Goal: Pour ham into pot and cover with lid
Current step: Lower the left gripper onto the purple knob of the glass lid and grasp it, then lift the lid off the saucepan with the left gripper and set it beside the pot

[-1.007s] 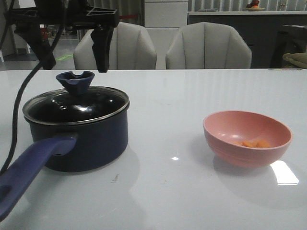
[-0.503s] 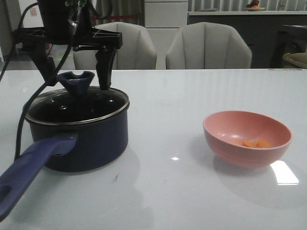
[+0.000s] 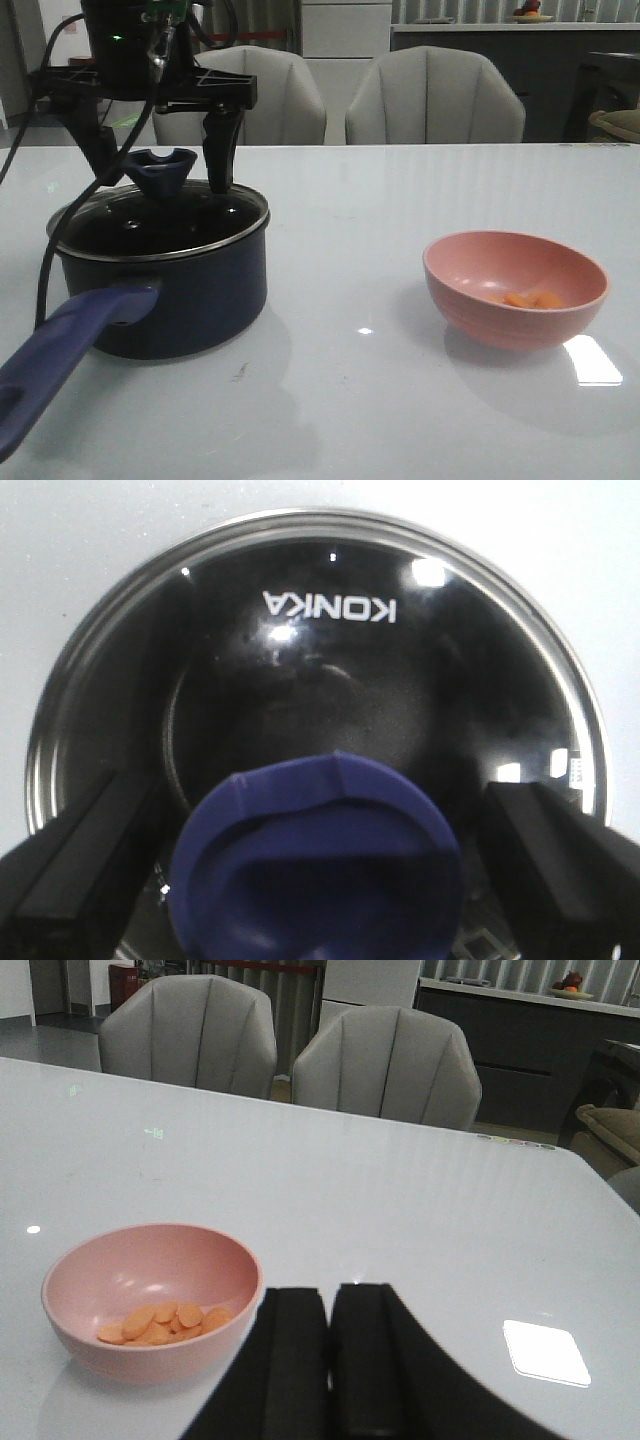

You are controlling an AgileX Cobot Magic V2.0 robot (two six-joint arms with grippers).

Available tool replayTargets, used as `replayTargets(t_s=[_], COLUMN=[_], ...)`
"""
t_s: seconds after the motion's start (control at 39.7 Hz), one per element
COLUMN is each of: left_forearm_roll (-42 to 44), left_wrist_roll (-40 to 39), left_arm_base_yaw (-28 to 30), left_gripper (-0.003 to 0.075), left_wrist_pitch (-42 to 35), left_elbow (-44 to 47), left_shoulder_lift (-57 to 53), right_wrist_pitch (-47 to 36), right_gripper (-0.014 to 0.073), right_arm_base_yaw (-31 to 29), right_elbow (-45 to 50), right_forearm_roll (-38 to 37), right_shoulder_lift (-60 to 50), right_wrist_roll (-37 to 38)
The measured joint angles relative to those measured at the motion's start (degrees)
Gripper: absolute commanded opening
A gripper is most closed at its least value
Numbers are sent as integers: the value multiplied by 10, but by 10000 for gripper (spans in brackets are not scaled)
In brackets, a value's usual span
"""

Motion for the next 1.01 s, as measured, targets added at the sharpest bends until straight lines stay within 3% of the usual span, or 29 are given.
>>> replayTargets(t_s=[0.35, 1.01], left_forearm_roll=[-18, -29], left_wrist_roll=[-3, -3], left_arm_base_yaw=[10, 10], left_gripper=[441, 437], left_wrist_pitch=[7, 7], left_elbow=[0, -8], left_shoulder_lift=[1, 3], right_wrist_pitch=[0, 0], right_gripper=[148, 148], right_arm_base_yaw=[0, 0], right_elbow=[0, 0], right_forearm_roll=[0, 0], right_shoulder_lift=[0, 0], right_wrist_roll=[0, 0])
